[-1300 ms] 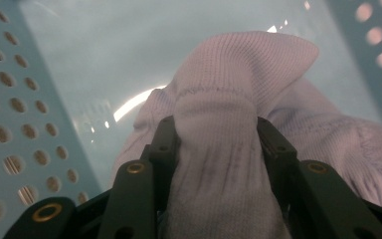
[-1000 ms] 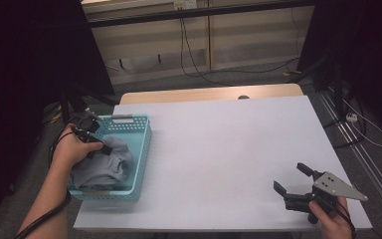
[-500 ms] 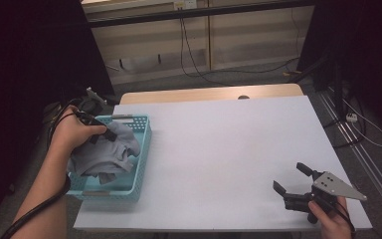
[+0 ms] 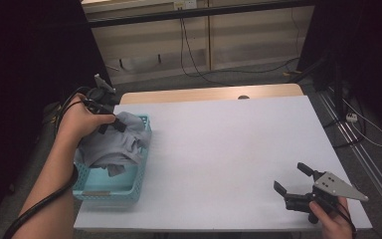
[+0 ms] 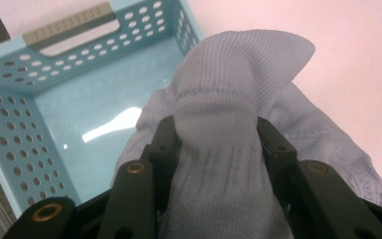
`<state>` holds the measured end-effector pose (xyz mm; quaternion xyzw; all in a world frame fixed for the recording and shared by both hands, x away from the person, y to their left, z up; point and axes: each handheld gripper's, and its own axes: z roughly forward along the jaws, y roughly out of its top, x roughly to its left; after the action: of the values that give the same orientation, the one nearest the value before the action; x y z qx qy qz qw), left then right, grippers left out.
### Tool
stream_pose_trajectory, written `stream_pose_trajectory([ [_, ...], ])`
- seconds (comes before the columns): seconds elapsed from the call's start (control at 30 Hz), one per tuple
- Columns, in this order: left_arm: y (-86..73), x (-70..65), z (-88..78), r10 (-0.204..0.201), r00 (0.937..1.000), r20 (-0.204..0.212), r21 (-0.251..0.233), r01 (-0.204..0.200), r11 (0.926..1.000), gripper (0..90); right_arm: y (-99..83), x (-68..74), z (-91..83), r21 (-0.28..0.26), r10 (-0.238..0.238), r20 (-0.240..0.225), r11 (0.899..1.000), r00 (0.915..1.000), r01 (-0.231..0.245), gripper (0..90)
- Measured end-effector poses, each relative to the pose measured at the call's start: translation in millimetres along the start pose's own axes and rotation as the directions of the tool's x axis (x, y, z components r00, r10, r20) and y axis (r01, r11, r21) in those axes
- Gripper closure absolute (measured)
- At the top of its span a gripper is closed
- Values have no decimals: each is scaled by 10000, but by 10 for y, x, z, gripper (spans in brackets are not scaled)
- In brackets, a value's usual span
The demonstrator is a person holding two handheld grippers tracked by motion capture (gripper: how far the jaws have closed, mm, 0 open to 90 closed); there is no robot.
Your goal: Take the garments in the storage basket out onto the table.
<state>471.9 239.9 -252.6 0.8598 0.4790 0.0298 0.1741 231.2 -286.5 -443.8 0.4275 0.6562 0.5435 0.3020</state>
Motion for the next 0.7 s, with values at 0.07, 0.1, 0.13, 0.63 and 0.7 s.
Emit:
stream_pose_trajectory([
  [0.07,24,-28,-28,-46,10000,30,-111,46,9999,601,0,1,-1,-3,-20,-4,10000,10000,20,11],
  [0.1,35,-44,-38,-64,10000,20,-202,64,9998,601,0,2,-1,3,-23,-4,10000,10000,23,11],
  [0.13,47,-55,-47,-37,9999,111,-186,40,9998,601,0,2,1,3,-29,6,10000,10000,29,11],
  [0.63,203,-270,-134,57,9993,376,-552,-36,9985,600,0,15,12,28,-106,-43,9999,9999,106,11],
  [0.7,224,-308,-137,50,9991,428,-570,-26,9984,600,1,18,12,30,-131,-63,9999,9999,131,11],
])
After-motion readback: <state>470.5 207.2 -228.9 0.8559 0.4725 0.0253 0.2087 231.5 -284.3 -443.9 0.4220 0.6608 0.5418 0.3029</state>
